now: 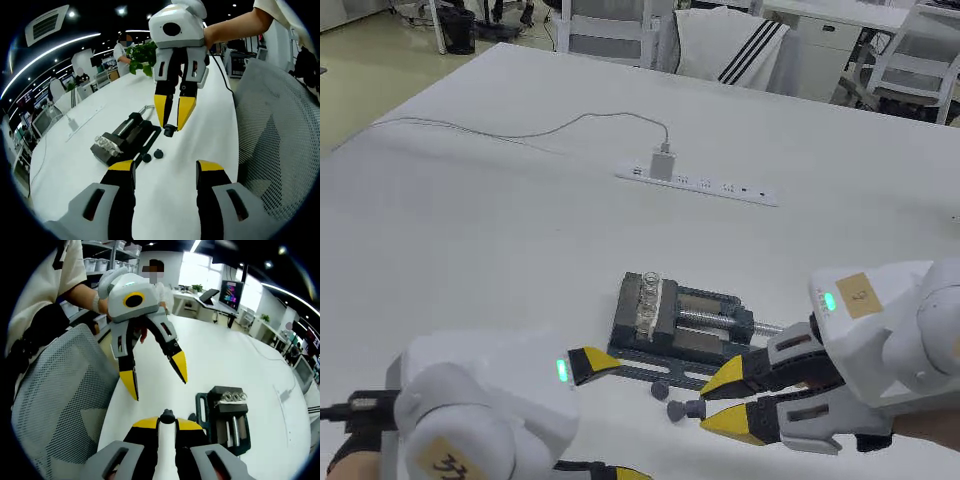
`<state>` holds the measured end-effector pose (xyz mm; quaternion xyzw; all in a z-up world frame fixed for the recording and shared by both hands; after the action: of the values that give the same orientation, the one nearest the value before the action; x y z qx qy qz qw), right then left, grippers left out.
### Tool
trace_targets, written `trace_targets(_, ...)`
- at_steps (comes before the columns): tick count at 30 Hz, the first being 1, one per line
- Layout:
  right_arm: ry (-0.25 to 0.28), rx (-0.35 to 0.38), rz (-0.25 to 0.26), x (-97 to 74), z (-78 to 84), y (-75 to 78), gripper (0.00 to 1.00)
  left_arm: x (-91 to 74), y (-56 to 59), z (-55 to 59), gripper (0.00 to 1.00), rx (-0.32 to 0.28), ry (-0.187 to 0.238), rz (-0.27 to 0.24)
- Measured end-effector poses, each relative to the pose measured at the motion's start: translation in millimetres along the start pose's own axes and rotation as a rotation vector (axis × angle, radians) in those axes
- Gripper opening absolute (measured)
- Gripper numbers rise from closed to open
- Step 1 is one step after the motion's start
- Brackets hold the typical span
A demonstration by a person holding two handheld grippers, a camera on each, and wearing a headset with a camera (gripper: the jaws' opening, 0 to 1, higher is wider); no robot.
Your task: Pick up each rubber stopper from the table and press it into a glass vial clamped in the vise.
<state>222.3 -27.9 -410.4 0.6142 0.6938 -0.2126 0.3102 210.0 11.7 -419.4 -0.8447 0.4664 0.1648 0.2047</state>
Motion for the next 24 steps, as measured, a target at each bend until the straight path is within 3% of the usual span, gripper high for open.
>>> trace_targets(8, -0.034, 0.017, -0.031, -2.0, 4.6, -13.9, 0.07, 20.7, 15.0, -15.4, 0.20, 0.123, 0.003, 0.084)
trace_targets(10, -0.044, 0.016, -0.037, -2.5, 7.3, -16.2, 0.07, 23.7, 17.7, -16.9, 0.16, 0.128, -0.003, 0.098)
trace_targets(18, -0.064, 0.018, -0.042, -2.7, 12.7, -20.1, 0.07, 30.6, 24.6, -19.6, 0.07, 0.159, -0.006, 0.133)
trace_targets(24, -0.069, 0.018, -0.044, -1.3, 14.0, -21.1, 0.07, 32.9, 25.5, -20.4, 0.07, 0.153, -0.009, 0.139)
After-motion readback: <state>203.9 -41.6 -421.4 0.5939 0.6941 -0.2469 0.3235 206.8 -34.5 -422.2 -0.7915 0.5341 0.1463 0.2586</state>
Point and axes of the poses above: the centre of the closed fingertips' face, and the gripper's own axes: x roughly forward along the fingers, y roughly to its right, z roughly out of its underside, the point moved 1 cm from there along -x, roughly backward along the fingers, and after that the axes turned 4 degrees about y, right-handed, at the moved point
